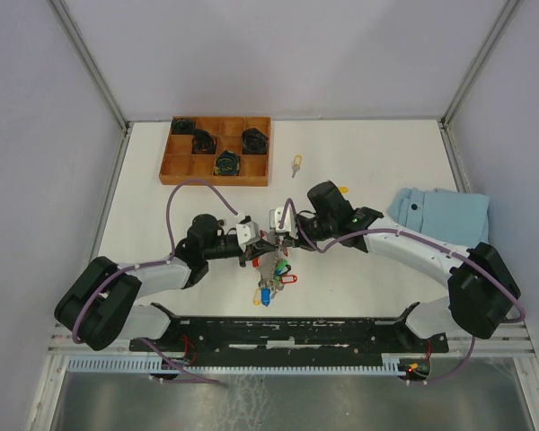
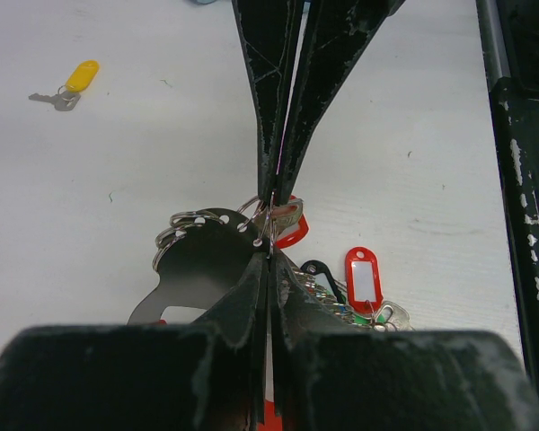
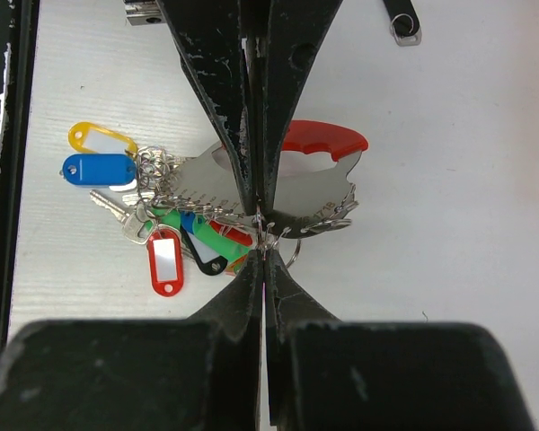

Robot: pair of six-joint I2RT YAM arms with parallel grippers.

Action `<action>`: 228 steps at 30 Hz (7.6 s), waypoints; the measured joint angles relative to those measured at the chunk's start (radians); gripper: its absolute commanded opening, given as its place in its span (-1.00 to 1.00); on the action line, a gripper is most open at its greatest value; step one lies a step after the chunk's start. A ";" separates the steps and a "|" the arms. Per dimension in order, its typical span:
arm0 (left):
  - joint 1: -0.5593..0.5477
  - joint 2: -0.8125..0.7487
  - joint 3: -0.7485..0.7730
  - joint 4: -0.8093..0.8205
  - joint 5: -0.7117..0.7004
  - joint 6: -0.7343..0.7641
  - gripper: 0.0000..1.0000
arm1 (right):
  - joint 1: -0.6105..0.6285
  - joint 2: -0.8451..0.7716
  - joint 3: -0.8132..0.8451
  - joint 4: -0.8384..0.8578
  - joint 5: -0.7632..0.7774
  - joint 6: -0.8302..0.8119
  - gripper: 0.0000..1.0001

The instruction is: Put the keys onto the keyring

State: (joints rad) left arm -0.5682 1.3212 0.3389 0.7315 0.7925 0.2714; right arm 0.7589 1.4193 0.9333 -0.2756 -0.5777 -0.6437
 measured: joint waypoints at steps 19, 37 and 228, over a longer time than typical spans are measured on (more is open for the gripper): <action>0.000 0.000 0.000 0.000 0.000 0.000 -0.95 | 0.000 0.000 0.000 -0.009 0.000 0.002 -0.99; 0.000 0.000 0.000 0.003 0.000 -0.001 -0.95 | -0.001 0.003 0.000 -0.005 -0.009 0.018 -0.99; 0.010 -0.021 -0.150 0.463 -0.216 -0.536 -0.52 | 0.046 -0.133 -0.164 0.204 0.164 0.246 -0.99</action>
State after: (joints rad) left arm -0.5579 1.2999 0.1894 1.1946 0.5766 -0.2646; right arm 0.8051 1.2865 0.7692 -0.0711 -0.4137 -0.3981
